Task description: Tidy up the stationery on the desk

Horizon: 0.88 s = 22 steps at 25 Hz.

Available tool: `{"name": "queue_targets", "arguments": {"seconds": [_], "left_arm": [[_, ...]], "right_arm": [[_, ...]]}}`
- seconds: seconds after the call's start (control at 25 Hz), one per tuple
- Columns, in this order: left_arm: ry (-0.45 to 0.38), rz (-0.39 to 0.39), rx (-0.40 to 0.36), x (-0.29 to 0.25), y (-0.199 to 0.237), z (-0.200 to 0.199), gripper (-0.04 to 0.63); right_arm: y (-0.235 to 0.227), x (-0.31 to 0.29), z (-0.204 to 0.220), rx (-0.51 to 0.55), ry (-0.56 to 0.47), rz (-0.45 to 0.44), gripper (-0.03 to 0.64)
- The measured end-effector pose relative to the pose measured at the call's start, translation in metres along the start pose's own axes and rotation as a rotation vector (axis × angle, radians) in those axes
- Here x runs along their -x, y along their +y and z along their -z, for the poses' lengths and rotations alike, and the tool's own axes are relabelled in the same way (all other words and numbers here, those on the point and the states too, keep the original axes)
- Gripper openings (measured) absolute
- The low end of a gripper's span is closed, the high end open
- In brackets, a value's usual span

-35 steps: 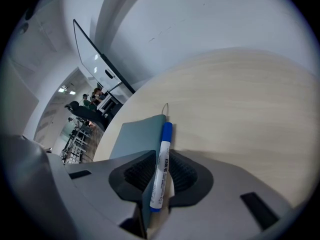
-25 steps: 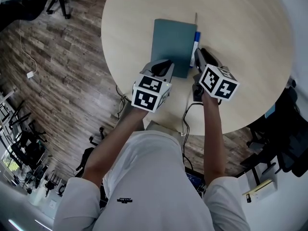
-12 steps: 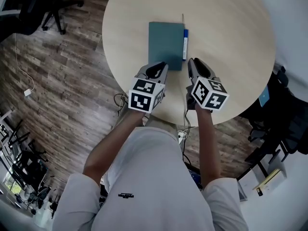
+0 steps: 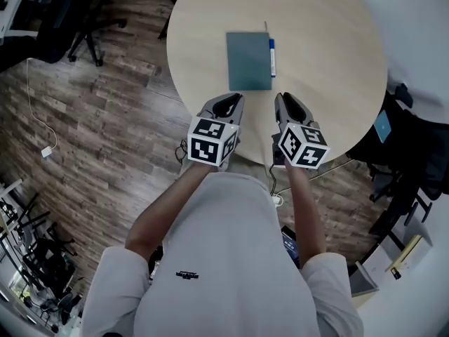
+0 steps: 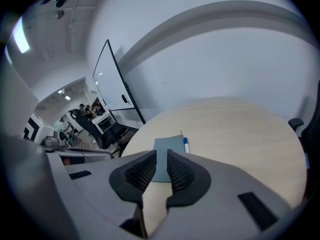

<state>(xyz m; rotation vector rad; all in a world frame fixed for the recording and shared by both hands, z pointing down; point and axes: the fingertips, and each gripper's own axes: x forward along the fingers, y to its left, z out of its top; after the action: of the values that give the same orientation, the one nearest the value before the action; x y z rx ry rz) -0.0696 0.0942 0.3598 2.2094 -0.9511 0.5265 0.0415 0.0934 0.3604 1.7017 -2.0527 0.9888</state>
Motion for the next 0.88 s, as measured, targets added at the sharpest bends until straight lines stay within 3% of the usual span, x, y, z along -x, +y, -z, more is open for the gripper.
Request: {"name": "queue_targets", "arguments": {"seconds": [0.32,0.6,0.88], "left_arm": [[-0.087,-0.061,0.026,0.052,-0.046,0.004,0.037],[-0.149,-0.080,-0.005,0.074,-0.109,0.020,0.037],[-0.185,-0.113,-0.039,0.092,-0.139,0.041,0.037]], "right_arm": [[0.030,0.065,0.004,0.081,-0.041,-0.095,0.087],[0.022,0.124,0.020,0.163,-0.055,-0.164,0.086],[0.022,0.159,0.041,0.151,-0.089,-0.189,0.086]]}}
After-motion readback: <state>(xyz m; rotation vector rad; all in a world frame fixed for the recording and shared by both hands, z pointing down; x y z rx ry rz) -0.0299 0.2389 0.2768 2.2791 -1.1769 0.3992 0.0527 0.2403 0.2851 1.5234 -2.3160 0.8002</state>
